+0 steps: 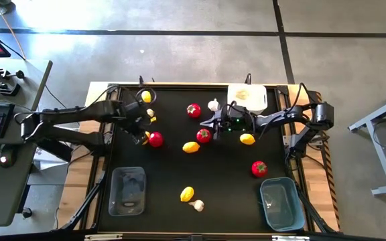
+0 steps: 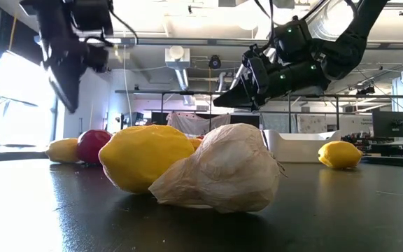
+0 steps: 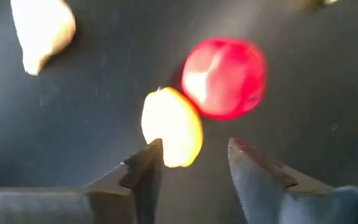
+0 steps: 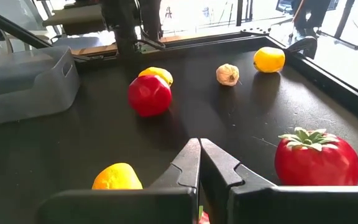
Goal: Sort produce into baskets
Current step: Put the lemon into the blue bin
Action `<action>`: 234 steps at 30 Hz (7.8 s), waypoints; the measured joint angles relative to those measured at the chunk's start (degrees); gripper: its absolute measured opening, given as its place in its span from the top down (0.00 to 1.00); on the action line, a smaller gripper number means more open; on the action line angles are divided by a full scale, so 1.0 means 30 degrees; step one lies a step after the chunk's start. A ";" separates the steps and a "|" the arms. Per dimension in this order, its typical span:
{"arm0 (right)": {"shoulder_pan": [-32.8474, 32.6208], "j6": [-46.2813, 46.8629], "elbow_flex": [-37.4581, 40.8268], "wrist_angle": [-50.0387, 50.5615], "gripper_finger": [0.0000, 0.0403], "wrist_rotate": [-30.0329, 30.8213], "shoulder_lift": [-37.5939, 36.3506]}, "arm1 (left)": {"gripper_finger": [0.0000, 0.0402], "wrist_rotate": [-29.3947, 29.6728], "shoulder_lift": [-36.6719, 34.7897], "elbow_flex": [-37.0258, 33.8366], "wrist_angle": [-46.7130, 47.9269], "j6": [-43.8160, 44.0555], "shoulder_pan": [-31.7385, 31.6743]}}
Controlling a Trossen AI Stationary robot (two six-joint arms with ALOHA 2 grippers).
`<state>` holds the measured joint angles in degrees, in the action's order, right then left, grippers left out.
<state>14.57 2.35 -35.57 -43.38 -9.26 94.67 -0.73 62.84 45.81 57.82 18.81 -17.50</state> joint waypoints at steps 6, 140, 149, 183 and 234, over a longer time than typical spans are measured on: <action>0.0002 -0.0030 0.0000 0.0022 1.00 -0.0006 0.0000 | 0.41 0.0106 0.2383 -0.0068 0.0897 0.0364 -0.0165; 0.1735 0.1595 -0.6273 0.2257 0.27 -0.1933 -0.0015 | 0.80 -1.4682 0.9911 -0.2543 -3.4833 -0.6484 -0.5014; 0.1105 0.0639 -0.6280 0.1792 0.27 -0.2154 -0.0022 | 0.80 -1.4463 0.9911 -0.1321 -3.4697 -0.6510 -0.3736; 0.0880 0.1398 -0.6327 0.2157 0.55 -0.1619 -0.1682 | 0.56 -1.3391 0.9982 -0.1256 -3.2872 -0.7002 -0.3490; -1.9277 3.8972 -0.6266 3.2264 0.55 0.0748 -0.9054 | 0.48 -1.1259 0.9896 -0.1205 -3.2801 -0.9652 -0.3534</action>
<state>-43.26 119.27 -54.37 53.42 -7.02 67.51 -34.51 92.53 42.19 -40.58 -10.15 -28.10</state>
